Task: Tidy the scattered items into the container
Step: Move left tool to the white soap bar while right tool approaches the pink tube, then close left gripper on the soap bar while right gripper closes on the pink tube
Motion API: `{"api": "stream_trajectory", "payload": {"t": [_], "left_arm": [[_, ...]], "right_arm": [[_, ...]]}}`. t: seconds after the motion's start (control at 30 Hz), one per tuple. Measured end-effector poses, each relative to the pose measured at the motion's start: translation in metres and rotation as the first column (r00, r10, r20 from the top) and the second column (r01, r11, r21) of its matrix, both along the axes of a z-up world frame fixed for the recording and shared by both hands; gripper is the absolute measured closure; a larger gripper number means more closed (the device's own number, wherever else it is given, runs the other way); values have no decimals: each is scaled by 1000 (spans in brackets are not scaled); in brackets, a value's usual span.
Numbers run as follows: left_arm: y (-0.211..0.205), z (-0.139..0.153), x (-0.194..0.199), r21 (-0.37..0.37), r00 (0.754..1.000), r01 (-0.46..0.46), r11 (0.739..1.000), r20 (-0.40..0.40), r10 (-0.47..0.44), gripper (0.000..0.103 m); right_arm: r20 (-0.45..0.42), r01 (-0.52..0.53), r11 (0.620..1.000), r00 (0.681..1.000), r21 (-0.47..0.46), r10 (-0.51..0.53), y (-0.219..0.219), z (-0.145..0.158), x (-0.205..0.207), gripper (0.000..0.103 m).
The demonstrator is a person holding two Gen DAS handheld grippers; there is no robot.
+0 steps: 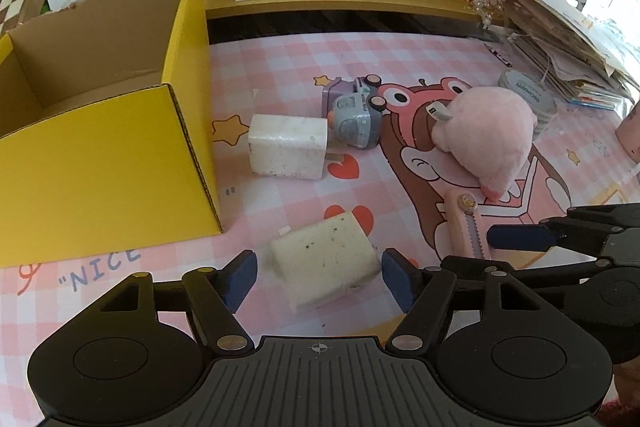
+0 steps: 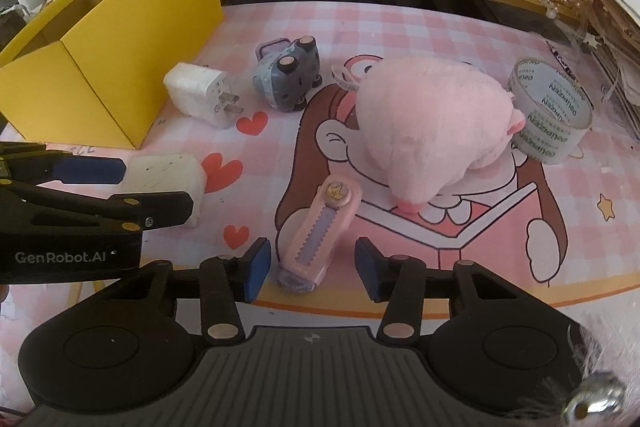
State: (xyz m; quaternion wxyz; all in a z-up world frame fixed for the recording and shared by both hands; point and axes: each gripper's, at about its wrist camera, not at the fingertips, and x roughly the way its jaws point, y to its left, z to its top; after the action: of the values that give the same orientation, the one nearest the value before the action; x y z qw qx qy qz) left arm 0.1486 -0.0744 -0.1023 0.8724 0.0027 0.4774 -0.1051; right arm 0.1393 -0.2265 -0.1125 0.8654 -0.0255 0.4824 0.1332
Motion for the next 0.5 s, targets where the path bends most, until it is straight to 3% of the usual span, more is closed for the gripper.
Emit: {"api": "stream_trajectory", "payload": {"t": [0.27,0.5], "left_arm": [[-5,-5,1,17,1000,21,1000,-7,-21,37],[-2,-1,-2,-1,1000,26,1000,-7,-26,55]], "right_arm": [[19,-9,1000,1000,-11,9,-1,-1,0,73],[7,-23,1000,1000,7,23,0,2,-4,74]]}}
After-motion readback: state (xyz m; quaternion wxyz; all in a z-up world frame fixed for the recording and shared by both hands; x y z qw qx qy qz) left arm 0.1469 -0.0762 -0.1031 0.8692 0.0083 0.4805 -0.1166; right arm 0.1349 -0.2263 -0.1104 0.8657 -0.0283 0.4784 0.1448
